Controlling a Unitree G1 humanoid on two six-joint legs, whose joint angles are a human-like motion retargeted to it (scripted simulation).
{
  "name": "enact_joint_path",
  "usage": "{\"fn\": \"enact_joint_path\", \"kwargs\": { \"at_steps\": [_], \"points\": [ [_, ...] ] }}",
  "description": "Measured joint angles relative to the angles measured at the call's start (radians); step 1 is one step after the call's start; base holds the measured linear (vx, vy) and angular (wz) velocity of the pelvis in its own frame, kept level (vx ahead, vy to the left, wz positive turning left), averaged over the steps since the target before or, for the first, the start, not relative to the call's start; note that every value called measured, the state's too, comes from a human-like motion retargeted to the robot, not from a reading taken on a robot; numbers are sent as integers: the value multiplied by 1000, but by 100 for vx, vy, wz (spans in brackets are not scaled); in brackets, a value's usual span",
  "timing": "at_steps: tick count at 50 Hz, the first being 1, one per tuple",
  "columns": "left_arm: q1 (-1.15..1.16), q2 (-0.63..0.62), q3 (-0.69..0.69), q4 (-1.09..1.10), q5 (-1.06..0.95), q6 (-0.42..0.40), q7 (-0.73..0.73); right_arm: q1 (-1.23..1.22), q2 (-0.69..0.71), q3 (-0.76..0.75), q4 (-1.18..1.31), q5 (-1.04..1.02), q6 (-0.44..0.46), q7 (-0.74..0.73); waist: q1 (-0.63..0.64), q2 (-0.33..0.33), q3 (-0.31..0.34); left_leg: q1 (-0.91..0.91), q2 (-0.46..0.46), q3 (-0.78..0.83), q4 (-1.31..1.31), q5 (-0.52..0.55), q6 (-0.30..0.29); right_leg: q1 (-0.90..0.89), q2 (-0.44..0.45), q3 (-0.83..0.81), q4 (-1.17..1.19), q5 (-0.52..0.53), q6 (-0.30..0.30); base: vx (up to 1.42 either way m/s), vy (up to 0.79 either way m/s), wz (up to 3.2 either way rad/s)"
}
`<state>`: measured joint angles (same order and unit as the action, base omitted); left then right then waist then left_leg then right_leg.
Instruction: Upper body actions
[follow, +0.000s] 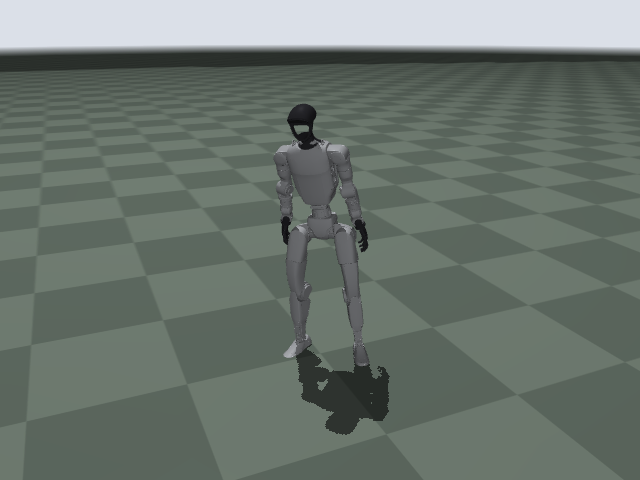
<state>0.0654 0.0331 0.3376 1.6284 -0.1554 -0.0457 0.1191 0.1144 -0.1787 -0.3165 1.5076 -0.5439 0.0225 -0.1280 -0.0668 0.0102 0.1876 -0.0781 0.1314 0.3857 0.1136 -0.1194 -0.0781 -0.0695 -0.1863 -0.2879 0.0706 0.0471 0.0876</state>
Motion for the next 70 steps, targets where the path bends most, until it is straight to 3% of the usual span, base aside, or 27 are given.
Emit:
{"fn": "enact_joint_path", "kwargs": {
  "at_steps": [5,10,18,25,33,39,45,48,50,53,55,58,60,63,70],
  "points": [
    [-227,26,-68,-44,-27,-21,10,-147,6,101,-129,17,-38,60,44,21,36,-146,65,-38,220,-79,-38,-142,-18,7,223,-101,-13,-23,8,16],
    [-438,76,-172,-159,-18,-13,-6,-341,-28,217,-257,-27,-71,136,100,16,39,-387,176,-48,617,-260,-80,-380,-35,57,549,-249,-36,-22,4,-23],
    [-759,153,-210,-337,-3,-14,-28,-664,-63,264,-458,45,-136,279,158,52,41,-803,303,-164,1180,-497,-23,-758,25,49,1040,-487,-155,-18,5,-33],
    [-894,177,-222,-399,12,-25,-21,-808,-67,235,-534,89,-184,321,192,68,83,-943,368,-213,1406,-584,8,-871,51,9,1242,-583,-234,-5,-1,-20],
    [-805,171,-154,-366,-18,-31,-47,-742,-33,224,-470,67,-223,275,162,71,77,-815,358,-162,1199,-526,-3,-747,60,22,1028,-492,-168,3,-1,7],
    [-638,118,-103,-250,13,14,-20,-556,4,205,-353,-18,-156,192,120,46,62,-543,246,-63,700,-287,-29,-479,23,34,546,-252,-72,6,-1,34],
    [-405,18,-2,-122,-11,-5,34,-323,20,132,-161,-84,-98,35,84,16,65,-214,93,-27,155,-26,-56,-158,-15,-5,57,-3,14,14,-7,44],
    [-241,7,43,-59,-63,-18,58,-190,14,120,-48,-123,-75,-53,72,-2,36,-62,30,-5,-35,37,-25,-35,-5,-13,-88,68,25,45,-12,-4],
    [-137,29,68,5,-65,4,21,-100,-3,125,7,-178,-54,-73,63,-18,-25,-14,-6,30,-115,65,-16,9,0,-157,-127,67,45,48,0,-35],
    [-69,55,62,69,58,114,-48,-20,-10,56,37,-243,25,-32,14,-12,-98,-76,-1,-2,-77,41,-21,-73,-12,-28,-53,17,14,19,7,41],
    [-36,41,42,72,116,155,-45,13,-8,16,51,-202,49,13,20,-9,-65,-58,3,-7,-66,41,-19,-48,-6,-27,-51,21,6,0,-3,4],
    [6,45,5,56,86,76,-51,46,-7,-6,66,-69,-31,-31,42,-9,-22,7,14,12,-68,30,-23,3,4,-11,-49,18,10,0,-10,-30],
    [21,40,19,38,81,57,-54,65,-7,-4,58,-20,-69,-72,14,-7,-42,12,13,4,-67,25,-24,16,6,-19,-58,17,9,14,1,11],
    [-3,38,46,13,103,91,-70,49,-3,-7,48,-13,-65,-66,-1,-6,-72,4,0,-2,-70,20,-15,22,11,-31,-71,16,4,9,-1,15],
    [-161,31,-57,-58,54,86,-77,-91,19,86,-35,-46,-51,29,39,-4,-46,7,14,16,-10,-18,-13,-3,5,-4,29,-41,-6,-4,0,-14]
  ]
}}
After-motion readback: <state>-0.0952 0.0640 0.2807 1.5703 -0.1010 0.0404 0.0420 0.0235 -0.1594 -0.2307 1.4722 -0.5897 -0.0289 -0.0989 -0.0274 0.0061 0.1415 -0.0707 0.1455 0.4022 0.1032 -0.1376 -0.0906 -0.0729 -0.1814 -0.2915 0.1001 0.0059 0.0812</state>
